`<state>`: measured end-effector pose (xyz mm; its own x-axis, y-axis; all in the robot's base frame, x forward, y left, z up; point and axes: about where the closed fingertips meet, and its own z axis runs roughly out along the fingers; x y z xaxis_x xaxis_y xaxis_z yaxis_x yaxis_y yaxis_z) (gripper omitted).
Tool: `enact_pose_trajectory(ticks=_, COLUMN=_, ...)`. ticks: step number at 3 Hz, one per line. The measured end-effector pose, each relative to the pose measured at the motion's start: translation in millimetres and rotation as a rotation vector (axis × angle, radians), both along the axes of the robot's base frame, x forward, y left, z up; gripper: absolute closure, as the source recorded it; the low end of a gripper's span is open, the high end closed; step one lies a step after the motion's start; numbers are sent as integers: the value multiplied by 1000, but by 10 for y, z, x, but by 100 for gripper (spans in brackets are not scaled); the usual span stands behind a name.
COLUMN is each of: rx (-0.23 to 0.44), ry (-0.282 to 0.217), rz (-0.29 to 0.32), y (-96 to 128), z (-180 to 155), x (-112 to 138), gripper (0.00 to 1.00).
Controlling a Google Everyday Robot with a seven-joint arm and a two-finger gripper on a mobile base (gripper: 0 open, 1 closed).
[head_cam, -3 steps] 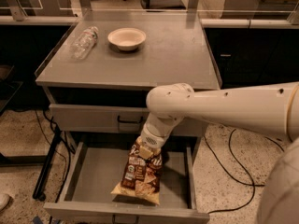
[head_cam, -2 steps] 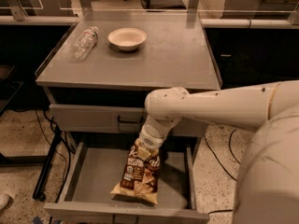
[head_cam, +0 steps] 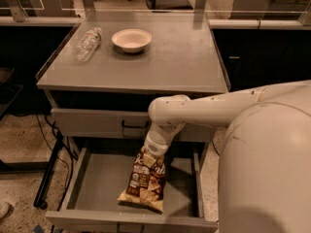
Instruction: Place brown chip bag into middle drawer
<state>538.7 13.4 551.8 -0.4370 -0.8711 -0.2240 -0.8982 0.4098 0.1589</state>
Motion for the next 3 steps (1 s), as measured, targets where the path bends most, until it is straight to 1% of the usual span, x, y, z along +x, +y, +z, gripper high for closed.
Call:
enact_pose_trajectory(ticks=1, rx=3, ry=50, rz=-39, y=-38, z=-271, x=-142, gripper=100)
enact_pose_trajectory(ticks=2, rx=2, ry=54, rz=-44, y=-45, z=-297, x=-166, gripper=100)
enact_pose_trajectory(ticks=3, rx=-3, ry=77, rz=-64, y=1, z=-440, x=-175, gripper=100)
